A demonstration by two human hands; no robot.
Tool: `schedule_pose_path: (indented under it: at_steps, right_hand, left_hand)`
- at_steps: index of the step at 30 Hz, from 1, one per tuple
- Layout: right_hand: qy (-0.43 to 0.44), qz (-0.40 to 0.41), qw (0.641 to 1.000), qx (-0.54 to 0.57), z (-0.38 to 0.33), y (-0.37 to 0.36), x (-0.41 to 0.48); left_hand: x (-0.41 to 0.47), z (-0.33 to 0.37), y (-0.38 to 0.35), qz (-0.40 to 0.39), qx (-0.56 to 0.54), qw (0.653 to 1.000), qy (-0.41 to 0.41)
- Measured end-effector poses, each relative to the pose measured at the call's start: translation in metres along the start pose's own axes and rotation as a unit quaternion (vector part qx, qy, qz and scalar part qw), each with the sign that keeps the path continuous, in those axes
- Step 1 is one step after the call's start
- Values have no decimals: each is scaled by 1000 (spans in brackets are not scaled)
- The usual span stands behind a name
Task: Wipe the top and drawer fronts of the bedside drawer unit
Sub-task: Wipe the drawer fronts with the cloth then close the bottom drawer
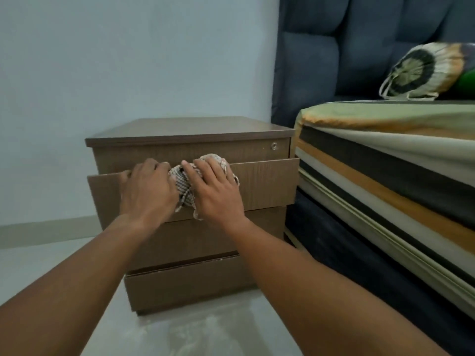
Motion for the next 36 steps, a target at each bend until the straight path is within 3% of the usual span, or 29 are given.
schedule_pose_path:
  at_steps: [7, 9, 13, 18, 20, 25, 29, 30, 32, 36]
  right_hand:
    - [-141, 75, 987, 17, 130, 14, -51]
    - [-204, 114, 970, 70, 157, 13, -64]
    - [-347, 141, 881, 288, 159, -6, -94]
    - [-474, 209, 779, 354, 164, -6, -106]
    - [-471, 265, 758, 366, 170, 18, -89]
    - [-338, 291, 841, 305, 156, 69, -42]
    - [-311, 116, 920, 208, 121, 55, -6]
    - [-307, 86, 926, 205, 114, 53, 5]
    - [-331, 76, 902, 265, 109, 54, 22]
    - [-356, 114, 891, 256, 116, 51, 21]
  left_hand:
    - [23, 73, -16, -54, -50, 996, -57]
    - [24, 85, -17, -52, -63, 995, -51]
    - [26, 100, -20, -7, -106, 994, -9]
    - [26, 100, -20, 29, -143, 989, 21]
    - [26, 98, -19, 36, -147, 988, 21]
    - [18, 93, -24, 81, -166, 983, 17]
    - [12, 89, -26, 110, -146, 983, 9]
    - [12, 89, -27, 109, -139, 984, 12]
    - [15, 87, -27, 107, -137, 985, 13]
    - [19, 86, -26, 102, -146, 984, 4]
Point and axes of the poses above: each hand's wrist, its own x-axis towards the middle knuckle, its own y-axis out of the back of the hand, z = x × y, the point moved 4 cm from there along x, towards the middle knuckle, and after that the axes turned 13 degrees about -z, right-handed, at the moved point
